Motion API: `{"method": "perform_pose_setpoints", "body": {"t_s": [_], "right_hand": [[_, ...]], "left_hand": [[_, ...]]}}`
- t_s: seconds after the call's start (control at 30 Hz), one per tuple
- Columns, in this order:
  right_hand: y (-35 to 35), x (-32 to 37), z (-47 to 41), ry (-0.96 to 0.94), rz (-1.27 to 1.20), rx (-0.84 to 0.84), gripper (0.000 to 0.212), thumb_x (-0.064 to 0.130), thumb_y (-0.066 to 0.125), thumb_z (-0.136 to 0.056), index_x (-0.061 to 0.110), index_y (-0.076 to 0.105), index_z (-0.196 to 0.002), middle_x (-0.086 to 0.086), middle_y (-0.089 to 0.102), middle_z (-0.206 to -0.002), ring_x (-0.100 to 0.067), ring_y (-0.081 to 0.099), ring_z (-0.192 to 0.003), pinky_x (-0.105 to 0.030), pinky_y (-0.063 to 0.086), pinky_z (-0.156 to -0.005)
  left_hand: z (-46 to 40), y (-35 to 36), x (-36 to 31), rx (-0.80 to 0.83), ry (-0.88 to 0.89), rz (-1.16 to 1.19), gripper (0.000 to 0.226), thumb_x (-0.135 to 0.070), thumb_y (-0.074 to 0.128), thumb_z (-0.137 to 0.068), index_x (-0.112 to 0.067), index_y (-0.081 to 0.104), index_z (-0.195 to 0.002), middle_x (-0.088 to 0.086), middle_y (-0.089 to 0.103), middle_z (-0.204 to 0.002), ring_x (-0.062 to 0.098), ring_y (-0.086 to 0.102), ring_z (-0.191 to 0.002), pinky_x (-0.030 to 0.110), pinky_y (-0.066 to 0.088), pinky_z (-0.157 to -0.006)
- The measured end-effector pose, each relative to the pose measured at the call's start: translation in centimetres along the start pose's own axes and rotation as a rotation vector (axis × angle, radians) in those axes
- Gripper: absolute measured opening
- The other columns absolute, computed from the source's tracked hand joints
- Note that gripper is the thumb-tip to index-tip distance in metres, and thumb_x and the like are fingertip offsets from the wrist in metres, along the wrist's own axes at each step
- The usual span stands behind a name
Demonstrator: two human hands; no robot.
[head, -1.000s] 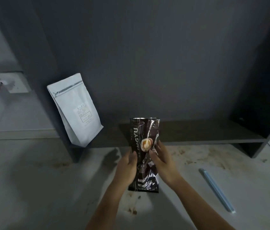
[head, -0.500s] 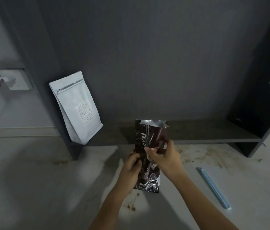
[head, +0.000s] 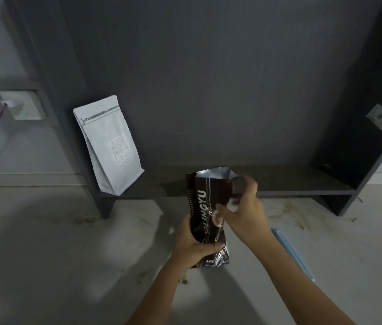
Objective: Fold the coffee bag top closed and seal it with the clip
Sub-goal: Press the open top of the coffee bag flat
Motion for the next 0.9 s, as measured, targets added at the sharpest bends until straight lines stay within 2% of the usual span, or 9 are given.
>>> {"method": "perform_pose_setpoints", "body": {"t_s": [0.1, 0.17, 0.23, 0.3, 0.4, 0.53, 0.67, 0.8, 0.9], "right_hand": [[-2.7, 5.6, 0.0, -0.26, 0.376, -0.178, 0.058, 0.036, 0.068, -0.073, 0.021, 0.043, -0.123, -0.007, 0.053, -0.116, -0.027, 0.043, -0.112, -0.041, 0.036, -0.095], [-1.2, 7.4, -0.7, -0.29, 0.647, -0.045, 0.042, 0.047, 0.056, -0.079, 0.022, 0.057, -0.112, -0.004, 0.052, -0.117, -0.029, 0.033, -0.116, -0.046, 0.027, -0.101], [0.5, 7.8, -1.2, -0.301, 0.756, 0.071, 0.036, 0.044, 0.052, -0.083, 0.018, 0.062, -0.106, -0.003, 0.053, -0.115, -0.029, 0.03, -0.115, -0.046, 0.023, -0.101], [1.7, 8.6, -1.3, -0.351, 0.741, 0.151, 0.027, 0.037, 0.054, -0.084, 0.017, 0.064, -0.1, -0.001, 0.054, -0.11, -0.028, 0.03, -0.112, -0.043, 0.023, -0.098], [1.8, 9.3, -1.2, -0.374, 0.534, 0.248, 0.011, 0.026, 0.061, -0.081, 0.018, 0.067, -0.084, 0.007, 0.051, -0.1, -0.023, 0.029, -0.107, -0.036, 0.021, -0.088], [0.2, 9.0, -1.0, -0.326, 0.325, 0.195, 0.009, 0.024, 0.069, -0.075, 0.016, 0.067, -0.072, 0.018, 0.04, -0.078, -0.013, 0.023, -0.095, -0.031, 0.018, -0.079], [-0.4, 8.0, -0.7, -0.314, 0.307, 0.166, 0.009, 0.022, 0.071, -0.073, 0.016, 0.066, -0.069, 0.02, 0.039, -0.076, -0.013, 0.025, -0.093, -0.029, 0.017, -0.076], [-1.1, 7.8, -0.7, -0.306, 0.173, 0.113, 0.018, 0.015, 0.068, -0.075, 0.018, 0.057, -0.06, 0.019, 0.044, -0.077, -0.012, 0.027, -0.092, -0.03, 0.018, -0.075], [-0.2, 7.8, -1.3, -0.338, 0.377, 0.154, 0.019, 0.024, 0.055, -0.082, 0.014, 0.06, -0.067, 0.009, 0.057, -0.092, -0.019, 0.036, -0.1, -0.034, 0.022, -0.081]], "left_hand": [[0.2, 0.2, -0.1, -0.011, 0.023, -0.004, 0.091, -0.022, 0.091, -0.044, -0.033, 0.04, -0.119, -0.004, 0.059, -0.122, 0.002, 0.058, -0.11, 0.01, 0.049, -0.081], [0.5, 0.2, -0.4, -0.037, 0.047, -0.026, 0.085, -0.019, 0.09, -0.045, -0.041, 0.038, -0.109, -0.006, 0.058, -0.119, 0.001, 0.057, -0.108, 0.003, 0.046, -0.076], [0.7, 0.1, -0.4, -0.05, 0.057, -0.032, 0.084, -0.015, 0.091, -0.047, -0.044, 0.038, -0.106, -0.01, 0.057, -0.118, -0.001, 0.056, -0.107, 0.004, 0.046, -0.078], [0.6, -0.1, -0.3, -0.049, 0.053, -0.032, 0.087, -0.019, 0.091, -0.045, -0.048, 0.037, -0.108, -0.014, 0.058, -0.118, -0.003, 0.057, -0.108, 0.01, 0.047, -0.085], [0.7, -0.1, -0.3, -0.035, 0.056, -0.023, 0.091, -0.014, 0.09, -0.048, -0.038, 0.036, -0.116, -0.015, 0.057, -0.115, -0.013, 0.057, -0.102, 0.005, 0.047, -0.078], [0.1, 0.3, 0.0, 0.007, 0.046, 0.017, 0.099, -0.018, 0.089, -0.045, -0.028, 0.032, -0.125, -0.003, 0.06, -0.12, 0.006, 0.061, -0.109, 0.031, 0.052, -0.092], [-0.1, 0.7, 0.5, 0.061, 0.006, 0.021, 0.097, -0.017, 0.087, -0.044, -0.026, 0.033, -0.125, -0.007, 0.059, -0.116, -0.002, 0.061, -0.102, 0.023, 0.053, -0.082], [-0.5, 0.1, 0.9, 0.019, 0.003, -0.001, 0.092, -0.018, 0.088, -0.045, -0.032, 0.038, -0.12, -0.008, 0.061, -0.116, 0.002, 0.061, -0.105, 0.033, 0.052, -0.093], [-0.3, -0.2, 0.5, -0.059, 0.032, -0.046, 0.083, -0.016, 0.089, -0.044, -0.037, 0.043, -0.11, -0.011, 0.064, -0.109, -0.004, 0.062, -0.099, 0.021, 0.052, -0.089]]}}
Point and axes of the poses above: each hand's wrist, its own z-axis away from the middle knuckle, its own y-axis out of the palm, x = y × z, the point moved 10 cm from there along -z, towards the middle knuckle
